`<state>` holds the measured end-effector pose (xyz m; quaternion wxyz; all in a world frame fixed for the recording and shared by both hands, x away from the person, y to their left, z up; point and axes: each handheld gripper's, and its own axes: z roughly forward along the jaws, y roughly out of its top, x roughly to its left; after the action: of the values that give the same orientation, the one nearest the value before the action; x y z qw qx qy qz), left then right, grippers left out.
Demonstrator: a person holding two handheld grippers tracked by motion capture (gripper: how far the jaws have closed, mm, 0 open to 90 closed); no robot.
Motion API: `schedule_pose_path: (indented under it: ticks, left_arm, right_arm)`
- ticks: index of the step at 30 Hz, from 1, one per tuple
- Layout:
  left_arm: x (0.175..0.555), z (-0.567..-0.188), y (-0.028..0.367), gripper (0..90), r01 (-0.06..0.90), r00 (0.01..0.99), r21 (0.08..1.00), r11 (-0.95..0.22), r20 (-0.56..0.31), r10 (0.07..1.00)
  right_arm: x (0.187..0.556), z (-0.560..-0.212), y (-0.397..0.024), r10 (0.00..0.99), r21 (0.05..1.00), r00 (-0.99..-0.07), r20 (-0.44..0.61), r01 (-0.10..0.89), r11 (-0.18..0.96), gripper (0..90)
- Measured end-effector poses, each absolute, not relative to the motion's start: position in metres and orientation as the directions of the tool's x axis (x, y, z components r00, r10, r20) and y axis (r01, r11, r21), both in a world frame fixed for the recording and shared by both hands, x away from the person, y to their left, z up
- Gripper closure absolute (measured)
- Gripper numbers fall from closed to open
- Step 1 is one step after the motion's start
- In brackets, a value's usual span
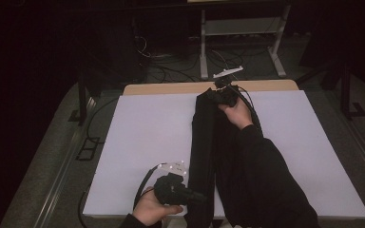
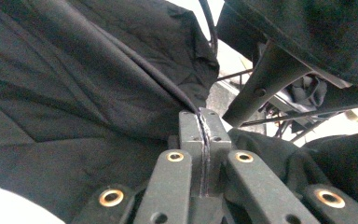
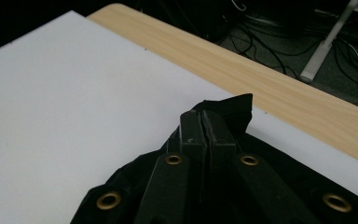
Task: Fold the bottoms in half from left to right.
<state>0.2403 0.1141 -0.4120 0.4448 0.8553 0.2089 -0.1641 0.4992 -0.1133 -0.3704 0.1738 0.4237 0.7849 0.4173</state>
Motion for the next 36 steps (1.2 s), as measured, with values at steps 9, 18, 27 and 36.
schedule_pose_path:
  ticks: [9, 18, 27, 36]
  left_arm:
    - [0.243, -0.409, 0.087, 88.9, 0.487, 0.866, 0.7, -0.522, -0.464, 0.186]
    - [0.252, -0.4, 0.059, 88.9, 0.464, 0.877, 0.703, -0.539, -0.45, 0.168]
    - [0.259, -0.398, 0.031, 89.0, 0.475, 0.872, 0.693, -0.543, -0.453, 0.184]
    - [0.263, -0.397, 0.009, 89.0, 0.486, 0.868, 0.698, -0.526, -0.454, 0.2]
  right_arm:
    - [0.502, -0.368, -0.135, 0.814, 0.805, -0.571, 0.101, 0.528, 0.27, 86.7]
    - [0.513, -0.368, -0.156, 0.803, 0.798, -0.581, 0.136, 0.544, 0.259, 86.7]
    - [0.523, -0.368, -0.17, 0.8, 0.777, -0.591, 0.107, 0.551, 0.304, 86.7]
    - [0.528, -0.363, -0.182, 0.795, 0.78, -0.602, 0.073, 0.532, 0.331, 86.9]
